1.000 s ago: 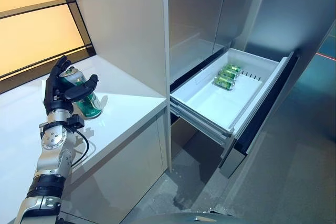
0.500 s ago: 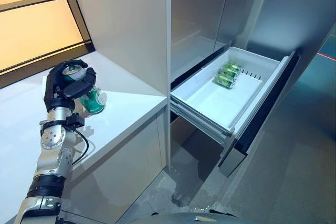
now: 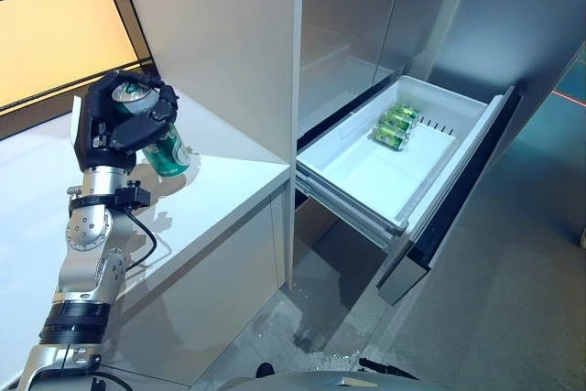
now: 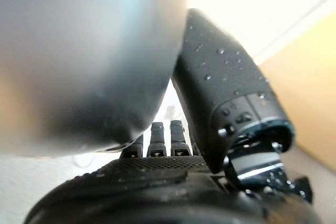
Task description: Put drinks into fridge and close the fridge
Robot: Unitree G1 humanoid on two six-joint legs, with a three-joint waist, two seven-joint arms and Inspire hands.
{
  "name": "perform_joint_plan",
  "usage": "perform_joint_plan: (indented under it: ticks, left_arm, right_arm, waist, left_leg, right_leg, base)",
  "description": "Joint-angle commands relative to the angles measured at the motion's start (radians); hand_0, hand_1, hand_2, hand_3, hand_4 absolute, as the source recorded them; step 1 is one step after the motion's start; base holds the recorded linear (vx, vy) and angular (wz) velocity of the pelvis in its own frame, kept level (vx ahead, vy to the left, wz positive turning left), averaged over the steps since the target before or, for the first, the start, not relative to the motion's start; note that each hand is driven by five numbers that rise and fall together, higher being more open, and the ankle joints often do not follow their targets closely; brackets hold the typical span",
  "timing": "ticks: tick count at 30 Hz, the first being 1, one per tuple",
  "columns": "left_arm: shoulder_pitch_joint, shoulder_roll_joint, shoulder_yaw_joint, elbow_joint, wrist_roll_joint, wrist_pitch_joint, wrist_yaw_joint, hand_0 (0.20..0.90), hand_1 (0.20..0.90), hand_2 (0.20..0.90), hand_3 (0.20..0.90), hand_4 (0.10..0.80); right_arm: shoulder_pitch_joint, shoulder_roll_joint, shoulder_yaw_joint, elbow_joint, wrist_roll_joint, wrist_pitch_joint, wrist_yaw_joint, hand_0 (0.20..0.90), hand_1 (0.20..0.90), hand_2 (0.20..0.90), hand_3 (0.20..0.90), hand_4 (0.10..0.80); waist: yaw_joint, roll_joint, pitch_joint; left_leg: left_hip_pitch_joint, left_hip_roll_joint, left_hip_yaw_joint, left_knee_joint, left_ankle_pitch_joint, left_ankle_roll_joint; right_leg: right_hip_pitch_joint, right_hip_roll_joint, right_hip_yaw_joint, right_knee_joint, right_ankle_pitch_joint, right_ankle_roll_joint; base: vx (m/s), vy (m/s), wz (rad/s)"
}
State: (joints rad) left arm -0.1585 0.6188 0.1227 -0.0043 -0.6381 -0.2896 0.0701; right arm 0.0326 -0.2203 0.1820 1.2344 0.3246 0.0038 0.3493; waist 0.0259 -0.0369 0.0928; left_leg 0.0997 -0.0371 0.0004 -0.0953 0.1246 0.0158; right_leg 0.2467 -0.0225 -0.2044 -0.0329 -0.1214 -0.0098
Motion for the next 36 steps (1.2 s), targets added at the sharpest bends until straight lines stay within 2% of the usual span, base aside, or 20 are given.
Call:
perform_joint_plan:
  ticks: [1, 4, 9, 14, 18, 22, 24, 36]
  left_arm:
    - [-0.24, 0.065, 0.04, -0.161, -0.057, -0.209, -0.039, 0.3, 0.3, 0.3, 0.2, 0.1]
    - [-0.252, 0.055, 0.019, -0.183, -0.081, -0.229, -0.078, 0.3, 0.3, 0.3, 0.2, 0.1]
    - [-0.252, 0.031, -0.026, -0.224, -0.114, -0.257, -0.156, 0.3, 0.3, 0.3, 0.2, 0.1]
    - [-0.192, -0.005, -0.089, -0.248, -0.131, -0.306, -0.27, 0.3, 0.3, 0.3, 0.2, 0.1]
    - [-0.158, -0.015, -0.118, -0.251, -0.148, -0.319, -0.345, 0.3, 0.3, 0.3, 0.2, 0.1]
    - [-0.159, -0.023, -0.14, -0.263, -0.17, -0.282, -0.403, 0.3, 0.3, 0.3, 0.2, 0.1]
    - [-0.16, -0.031, -0.158, -0.285, -0.166, -0.254, -0.412, 0.3, 0.3, 0.3, 0.2, 0.1]
    - [-0.224, -0.042, -0.25, -0.331, -0.144, -0.162, -0.398, 0.3, 0.3, 0.3, 0.2, 0.1]
  right_arm:
    - [-0.061, -0.035, 0.053, -0.101, -0.068, -0.109, 0.04, 0.9, 0.9, 0.9, 0.9, 0.8]
    - [-0.066, -0.041, 0.105, -0.222, -0.085, -0.147, 0.057, 0.9, 0.9, 0.9, 0.9, 0.8]
    - [-0.042, -0.038, 0.189, -0.655, -0.044, -0.044, 0.082, 0.9, 0.9, 0.9, 0.9, 0.8]
    - [-0.067, -0.112, 0.181, -1.121, 0.199, 0.044, 0.172, 0.9, 0.9, 0.9, 0.9, 0.8]
    - [-0.156, -0.161, 0.137, -1.344, 0.352, 0.07, 0.19, 0.9, 0.9, 0.9, 0.9, 0.8]
    - [-0.264, -0.185, 0.107, -1.458, 0.406, 0.039, 0.134, 0.9, 0.9, 0.9, 0.9, 0.8]
    - [-0.299, -0.185, 0.101, -1.497, 0.445, 0.051, 0.095, 0.9, 0.9, 0.9, 0.9, 0.8]
    - [-0.381, -0.218, 0.14, -1.527, 0.51, 0.117, 0.046, 0.9, 0.9, 0.9, 0.9, 0.8]
  waist:
    - [0.018, 0.069, -0.042]
    - [0.017, 0.066, -0.04]
    - [0.004, 0.057, -0.036]
    - [-0.01, 0.048, -0.02]
    - [-0.01, 0.047, -0.016]
    - [-0.009, 0.047, -0.02]
    - [-0.007, 0.046, -0.022]
    - [-0.007, 0.032, -0.031]
  left_leg:
    - [0.101, -0.019, 0.054, 0.008, -0.196, 0.026]
    - [0.1, -0.019, 0.052, 0.008, -0.193, 0.025]
    - [0.099, -0.016, 0.052, 0.008, -0.188, 0.024]
    - [0.097, -0.014, 0.056, 0.008, -0.179, 0.022]
    - [0.091, -0.014, 0.061, 0.008, -0.175, 0.024]
    - [0.086, -0.015, 0.064, 0.008, -0.173, 0.027]
    - [0.085, -0.015, 0.065, 0.008, -0.173, 0.029]
    - [0.082, -0.016, 0.065, 0.008, -0.171, 0.031]
  right_leg:
    - [-0.082, -0.017, 0.002, 0.044, 0.031, 0.061]
    - [-0.082, -0.017, 0.002, 0.044, 0.033, 0.06]
    - [-0.081, -0.017, 0.003, 0.04, 0.037, 0.059]
    - [-0.083, -0.014, 0.009, 0.037, 0.049, 0.062]
    - [-0.09, -0.014, 0.02, 0.031, 0.058, 0.064]
    - [-0.095, -0.015, 0.029, 0.024, 0.066, 0.063]
    - [-0.094, -0.015, 0.032, 0.02, 0.069, 0.062]
    - [-0.09, -0.012, 0.034, 0.007, 0.078, 0.059]
  base:
    - [0.0, 0.0, 0.0]
    - [-0.019, -0.021, 0.0]
    - [-0.033, -0.039, 0.0]
    - [-0.047, -0.03, 0.01]
    - [-0.037, -0.003, -0.02]
    - [-0.024, 0.005, -0.08]
    - [-0.009, -0.003, -0.07]
    - [0.0, 0.0, 0.0]
